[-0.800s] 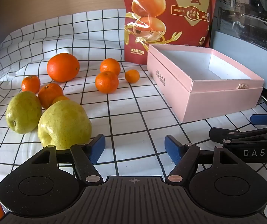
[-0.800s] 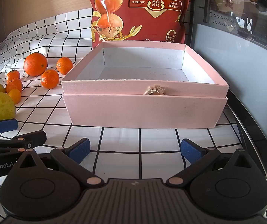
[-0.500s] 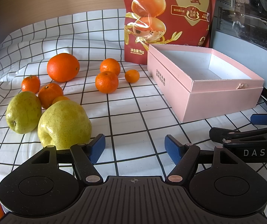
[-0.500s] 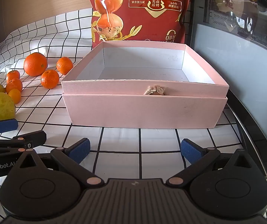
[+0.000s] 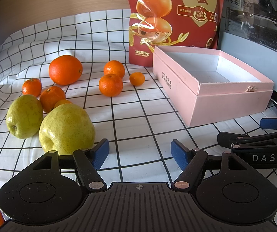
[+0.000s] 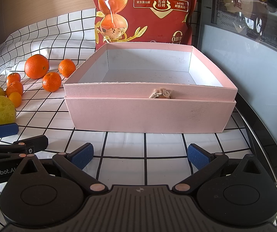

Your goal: Organize fruits

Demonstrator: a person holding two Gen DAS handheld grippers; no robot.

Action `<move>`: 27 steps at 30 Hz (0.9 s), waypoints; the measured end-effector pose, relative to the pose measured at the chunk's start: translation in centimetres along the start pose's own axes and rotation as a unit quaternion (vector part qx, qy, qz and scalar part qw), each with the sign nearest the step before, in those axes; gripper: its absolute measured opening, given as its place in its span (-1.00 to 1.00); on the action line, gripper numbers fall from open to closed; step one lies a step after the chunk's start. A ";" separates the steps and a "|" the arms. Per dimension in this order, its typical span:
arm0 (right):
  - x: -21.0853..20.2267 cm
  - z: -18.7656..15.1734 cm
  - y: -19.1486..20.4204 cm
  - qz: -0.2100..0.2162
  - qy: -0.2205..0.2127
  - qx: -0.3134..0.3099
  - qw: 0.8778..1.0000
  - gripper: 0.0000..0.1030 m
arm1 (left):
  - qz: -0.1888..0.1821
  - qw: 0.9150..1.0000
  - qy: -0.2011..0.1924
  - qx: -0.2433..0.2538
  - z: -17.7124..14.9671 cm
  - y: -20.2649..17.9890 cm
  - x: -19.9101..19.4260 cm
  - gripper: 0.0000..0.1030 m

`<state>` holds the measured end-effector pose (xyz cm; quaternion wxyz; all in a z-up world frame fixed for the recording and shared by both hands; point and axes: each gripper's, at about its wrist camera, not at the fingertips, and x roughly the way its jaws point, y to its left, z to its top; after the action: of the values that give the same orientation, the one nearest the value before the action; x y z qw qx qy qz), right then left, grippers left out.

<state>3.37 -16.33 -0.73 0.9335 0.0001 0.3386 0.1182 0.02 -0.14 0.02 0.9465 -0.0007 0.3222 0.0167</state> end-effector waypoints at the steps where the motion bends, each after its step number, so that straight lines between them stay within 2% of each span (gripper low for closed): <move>1: 0.0 0.0 0.0 0.000 0.000 0.000 1.000 1.00 | 0.000 1.000 0.000 0.000 0.0 0.0 0.0 0.49; 25: 0.0 0.0 0.0 0.001 0.000 0.001 1.000 1.00 | 0.001 1.000 0.000 -0.001 -0.1 -0.1 0.0 0.47; 27: 0.0 -0.1 0.0 0.001 0.000 0.001 1.000 1.00 | -0.014 1.000 -0.004 -0.010 -0.1 0.2 -0.1 0.44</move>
<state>3.33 -16.31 -0.84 0.9333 0.0013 0.3391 0.1186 -0.14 0.03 0.04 0.9479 -0.0143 0.3182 0.0062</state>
